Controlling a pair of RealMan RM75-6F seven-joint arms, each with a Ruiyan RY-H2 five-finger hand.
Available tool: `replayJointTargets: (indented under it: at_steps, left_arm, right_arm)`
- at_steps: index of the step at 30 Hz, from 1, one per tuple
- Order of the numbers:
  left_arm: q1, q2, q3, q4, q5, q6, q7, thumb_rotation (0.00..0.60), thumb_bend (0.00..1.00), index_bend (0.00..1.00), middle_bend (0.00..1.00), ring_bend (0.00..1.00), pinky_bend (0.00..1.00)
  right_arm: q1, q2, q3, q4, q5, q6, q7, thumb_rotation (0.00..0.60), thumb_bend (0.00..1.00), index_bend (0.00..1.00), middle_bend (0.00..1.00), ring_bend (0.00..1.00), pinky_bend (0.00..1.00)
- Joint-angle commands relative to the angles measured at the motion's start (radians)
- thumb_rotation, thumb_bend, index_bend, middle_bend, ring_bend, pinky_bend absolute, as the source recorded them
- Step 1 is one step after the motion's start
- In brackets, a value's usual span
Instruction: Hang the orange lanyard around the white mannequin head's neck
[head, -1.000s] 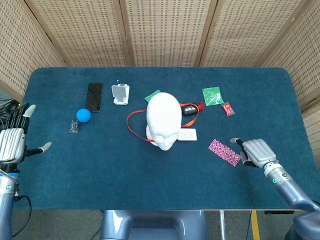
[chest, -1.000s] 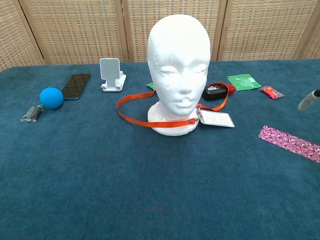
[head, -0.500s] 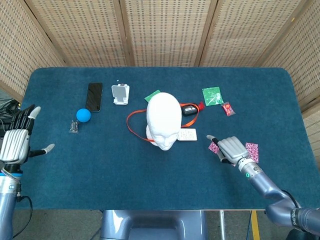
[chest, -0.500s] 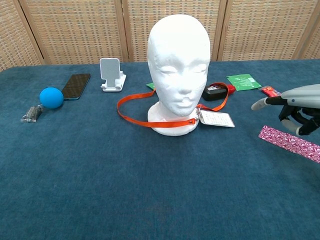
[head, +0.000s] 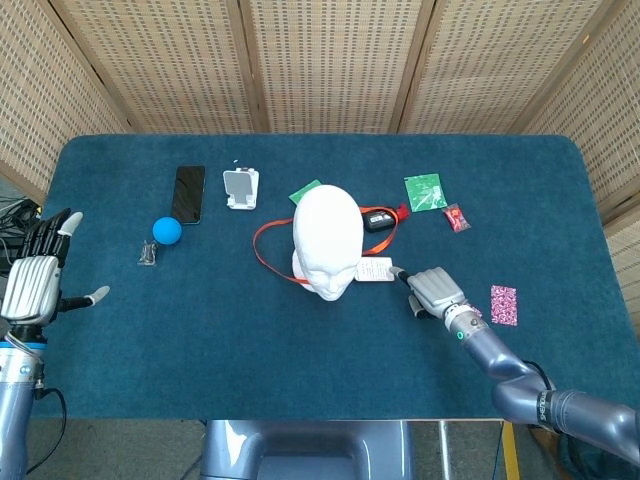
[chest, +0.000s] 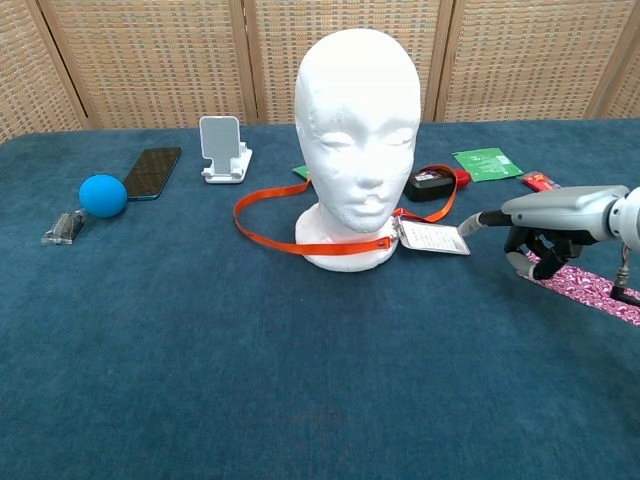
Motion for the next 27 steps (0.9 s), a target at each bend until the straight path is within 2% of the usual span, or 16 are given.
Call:
replayJointTargets:
  at_steps: [1, 9, 14, 21, 27]
  left_arm:
    - [-0.001, -0.003, -0.003, 0.005, -0.005, -0.007, 0.0, 0.6, 0.0, 0.0, 0.0, 0.0, 0.0]
    - [-0.002, -0.006, -0.01, 0.014, -0.011, -0.02, -0.002, 0.6, 0.0, 0.0, 0.0, 0.0, 0.0]
    - [-0.002, -0.007, -0.014, 0.017, -0.015, -0.026, -0.003, 0.6, 0.0, 0.0, 0.0, 0.0, 0.0]
    - [-0.001, -0.007, -0.016, 0.018, -0.014, -0.031, -0.005, 0.6, 0.0, 0.0, 0.0, 0.0, 0.0]
    - [0.0, -0.009, -0.016, 0.015, -0.011, -0.034, -0.002, 0.6, 0.0, 0.0, 0.0, 0.0, 0.0]
  right_arm:
    - [0.01, -0.016, 0.001, 0.015, 0.012, -0.001, -0.008, 0.6, 0.86, 0.09, 0.73, 0.74, 0.96]
    - [0.036, -0.045, -0.008, 0.042, 0.038, -0.023, -0.023, 0.6, 0.86, 0.09, 0.73, 0.74, 0.96]
    - [0.052, -0.035, -0.025, 0.035, 0.068, -0.045, -0.048, 0.6, 0.86, 0.15, 0.73, 0.74, 0.96]
    - [0.059, 0.015, -0.059, -0.019, 0.087, -0.06, -0.07, 0.6, 0.86, 0.19, 0.73, 0.74, 0.96]
    - [0.058, 0.054, -0.088, -0.087, 0.057, -0.052, -0.081, 0.6, 0.86, 0.2, 0.73, 0.74, 0.96]
